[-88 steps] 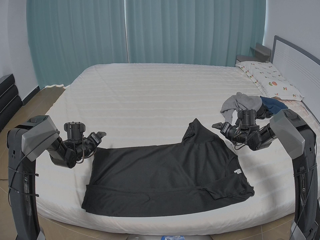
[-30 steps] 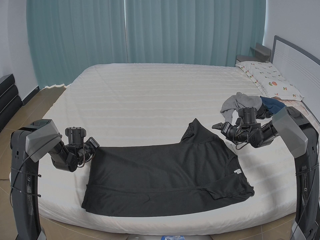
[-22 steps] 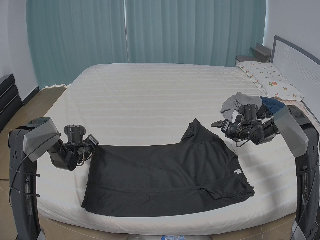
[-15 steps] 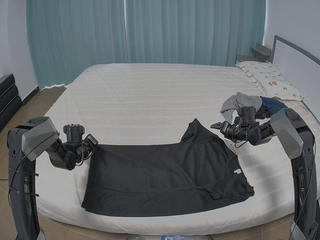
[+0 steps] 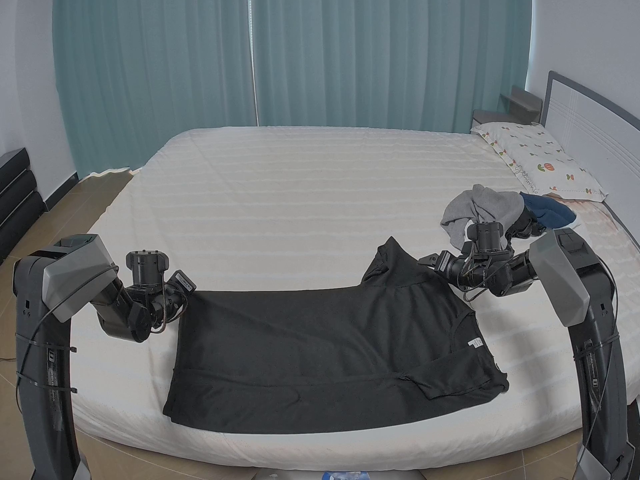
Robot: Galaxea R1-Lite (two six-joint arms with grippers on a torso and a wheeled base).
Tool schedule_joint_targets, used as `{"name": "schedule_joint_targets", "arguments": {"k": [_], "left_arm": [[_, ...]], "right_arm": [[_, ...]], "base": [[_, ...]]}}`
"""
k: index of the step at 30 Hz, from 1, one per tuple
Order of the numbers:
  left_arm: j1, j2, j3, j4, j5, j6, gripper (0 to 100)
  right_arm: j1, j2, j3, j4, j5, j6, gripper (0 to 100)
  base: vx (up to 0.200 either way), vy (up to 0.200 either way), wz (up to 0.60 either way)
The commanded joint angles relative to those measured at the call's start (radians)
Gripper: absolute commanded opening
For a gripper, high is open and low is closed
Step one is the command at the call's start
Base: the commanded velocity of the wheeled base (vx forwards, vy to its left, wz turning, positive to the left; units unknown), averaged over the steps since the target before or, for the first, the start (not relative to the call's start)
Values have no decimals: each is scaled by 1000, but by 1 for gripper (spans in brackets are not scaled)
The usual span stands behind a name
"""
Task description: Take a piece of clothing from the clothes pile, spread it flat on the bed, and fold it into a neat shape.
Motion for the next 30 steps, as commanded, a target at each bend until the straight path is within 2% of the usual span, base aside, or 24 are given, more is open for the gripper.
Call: {"name": "schedule_joint_targets", "arguments": {"k": [1,20,30], "left_arm": [[0,1,0,0,0,0,0],[5,-40,6,4,2,8,0],[22,-78,23,6,2,8,0]], "right_arm": [[2,21,-9,1,-1,1,0],[-57,-111,92,-13,16,13,0],[-57,-145,159,-151,16,21,0]], "base": [[0,0,0],[0,0,0],[0,0,0]]}}
